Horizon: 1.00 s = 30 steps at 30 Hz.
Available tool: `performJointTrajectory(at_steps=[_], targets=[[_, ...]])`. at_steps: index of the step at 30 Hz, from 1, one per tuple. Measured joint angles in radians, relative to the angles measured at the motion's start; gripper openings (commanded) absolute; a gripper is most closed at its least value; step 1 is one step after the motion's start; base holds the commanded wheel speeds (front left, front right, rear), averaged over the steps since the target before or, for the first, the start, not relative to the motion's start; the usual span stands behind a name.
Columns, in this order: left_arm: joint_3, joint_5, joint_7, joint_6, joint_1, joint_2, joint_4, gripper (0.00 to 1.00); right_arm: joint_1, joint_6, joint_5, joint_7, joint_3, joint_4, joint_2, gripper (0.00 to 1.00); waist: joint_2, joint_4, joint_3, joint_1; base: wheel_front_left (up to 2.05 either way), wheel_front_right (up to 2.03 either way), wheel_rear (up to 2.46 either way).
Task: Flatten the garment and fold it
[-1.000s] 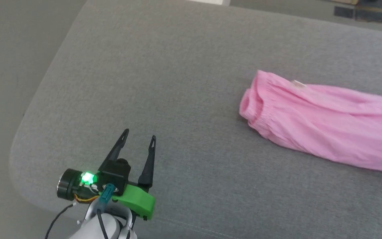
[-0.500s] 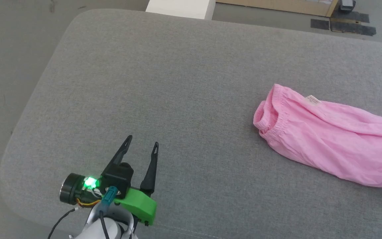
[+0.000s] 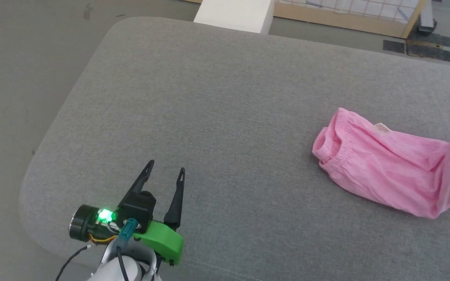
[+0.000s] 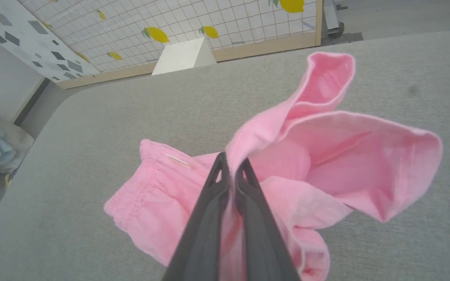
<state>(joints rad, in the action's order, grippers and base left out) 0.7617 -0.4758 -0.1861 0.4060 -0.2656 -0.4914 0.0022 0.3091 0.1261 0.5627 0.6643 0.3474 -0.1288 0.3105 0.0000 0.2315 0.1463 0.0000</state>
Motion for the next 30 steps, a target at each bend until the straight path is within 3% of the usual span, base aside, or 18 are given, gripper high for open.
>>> performJointTrajectory(at_steps=[14, 22, 30], targets=[[0.001, -0.001, -0.01, 0.01, 0.0, 0.004, 0.01, 1.0, 0.044, 0.0, -0.031, 0.059, -0.211, 0.111, -0.087, 0.0, 0.0, 0.088, -0.004, 0.0, 0.0, 0.0, 0.0], [0.003, -0.001, -0.022, 0.01, -0.001, 0.025, 0.012, 1.0, 0.033, 0.0, -0.149, 0.083, -0.317, 0.03, -0.07, 0.0, 0.0, 0.114, 0.038, 0.0, 0.0, 0.0, 0.0], [0.007, -0.001, -0.036, 0.01, -0.003, 0.05, 0.024, 1.0, 0.033, 0.0, -0.176, 0.044, -0.449, -0.045, -0.032, 0.0, 0.0, 0.132, 0.095, 0.0, 0.0, 0.0, 0.0]])
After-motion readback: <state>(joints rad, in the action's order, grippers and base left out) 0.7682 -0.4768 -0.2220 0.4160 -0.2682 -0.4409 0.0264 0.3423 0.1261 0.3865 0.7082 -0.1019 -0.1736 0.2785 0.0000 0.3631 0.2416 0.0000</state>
